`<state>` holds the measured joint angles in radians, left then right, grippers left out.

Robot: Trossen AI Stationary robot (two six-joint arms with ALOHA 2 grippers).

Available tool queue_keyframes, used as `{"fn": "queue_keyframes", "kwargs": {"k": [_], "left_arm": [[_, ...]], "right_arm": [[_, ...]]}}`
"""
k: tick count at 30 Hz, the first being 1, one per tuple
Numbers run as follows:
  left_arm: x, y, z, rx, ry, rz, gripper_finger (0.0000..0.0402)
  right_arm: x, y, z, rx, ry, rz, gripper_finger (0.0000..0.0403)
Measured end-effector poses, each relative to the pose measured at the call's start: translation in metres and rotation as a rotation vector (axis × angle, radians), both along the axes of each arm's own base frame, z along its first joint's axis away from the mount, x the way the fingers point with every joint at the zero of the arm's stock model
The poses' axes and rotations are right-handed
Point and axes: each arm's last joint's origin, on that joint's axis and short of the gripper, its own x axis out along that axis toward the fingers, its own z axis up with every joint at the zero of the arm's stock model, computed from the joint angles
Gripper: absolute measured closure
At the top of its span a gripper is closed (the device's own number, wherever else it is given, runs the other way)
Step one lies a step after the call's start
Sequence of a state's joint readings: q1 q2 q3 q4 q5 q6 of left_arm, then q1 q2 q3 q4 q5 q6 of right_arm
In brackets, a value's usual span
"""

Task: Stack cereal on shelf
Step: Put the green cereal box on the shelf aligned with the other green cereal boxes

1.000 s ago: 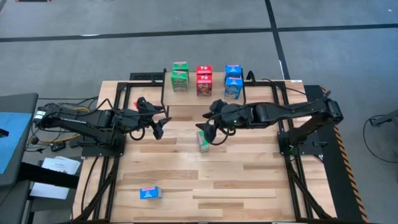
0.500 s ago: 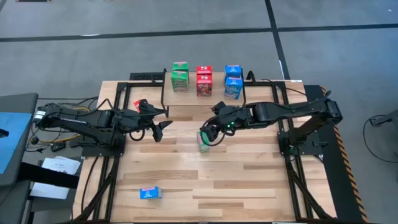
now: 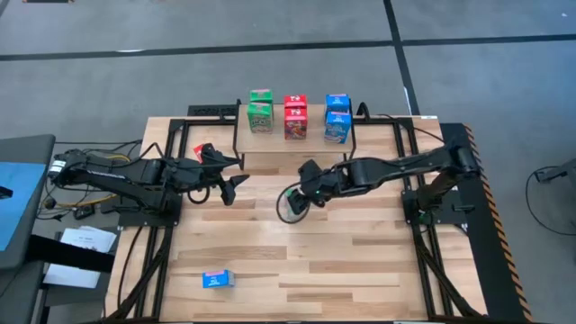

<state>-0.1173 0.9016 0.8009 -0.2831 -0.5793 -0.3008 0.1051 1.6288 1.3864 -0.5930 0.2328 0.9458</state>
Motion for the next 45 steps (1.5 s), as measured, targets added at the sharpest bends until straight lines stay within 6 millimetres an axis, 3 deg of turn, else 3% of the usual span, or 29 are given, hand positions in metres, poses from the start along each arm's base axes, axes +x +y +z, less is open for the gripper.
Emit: {"fn": "queue_keyframes", "kwargs": {"k": [28,45], "left_arm": [[-0.001,0.000,-0.001,-0.003,0.012,0.005,0.0132],[-0.001,0.000,-0.001,-0.003,0.014,0.005,0.0132]], "right_arm": [[0.026,0.008,-0.059,0.030,0.166,-0.046,0.0092],[0.027,0.007,-0.057,0.024,0.147,-0.048,0.0092]]}}
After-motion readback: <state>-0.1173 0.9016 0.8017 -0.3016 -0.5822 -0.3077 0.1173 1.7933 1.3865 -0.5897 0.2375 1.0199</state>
